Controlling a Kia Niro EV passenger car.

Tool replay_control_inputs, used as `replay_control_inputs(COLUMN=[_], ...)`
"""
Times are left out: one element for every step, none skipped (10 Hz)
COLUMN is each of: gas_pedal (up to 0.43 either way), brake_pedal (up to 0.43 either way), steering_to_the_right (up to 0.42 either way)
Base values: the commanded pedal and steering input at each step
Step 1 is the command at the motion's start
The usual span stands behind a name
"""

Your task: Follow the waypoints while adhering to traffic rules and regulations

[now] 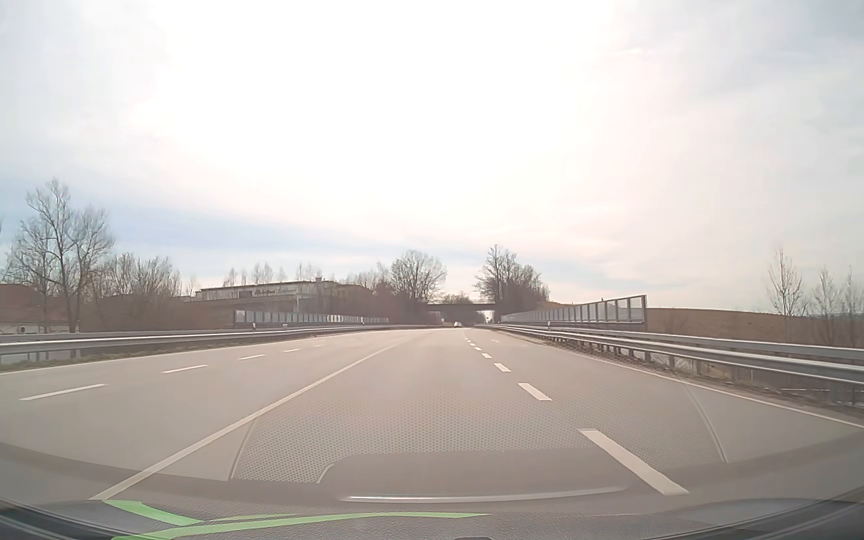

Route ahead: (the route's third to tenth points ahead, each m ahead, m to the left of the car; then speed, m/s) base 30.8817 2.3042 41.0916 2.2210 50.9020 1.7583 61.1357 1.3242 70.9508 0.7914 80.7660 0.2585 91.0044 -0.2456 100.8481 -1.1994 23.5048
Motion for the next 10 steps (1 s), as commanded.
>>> replay_control_inputs(gas_pedal=[0.248,0.248,0.248,0.248,0.248,0.248,0.26,0.26,0.26,0.26], brake_pedal=[0.0,0.0,0.0,0.0,0.0,0.0,0.0,0.0,0.0,0.0], steering_to_the_right=[0.006,0.006,0.006,0.006,0.006,0.006,0.006,0.006,0.006,0.006])
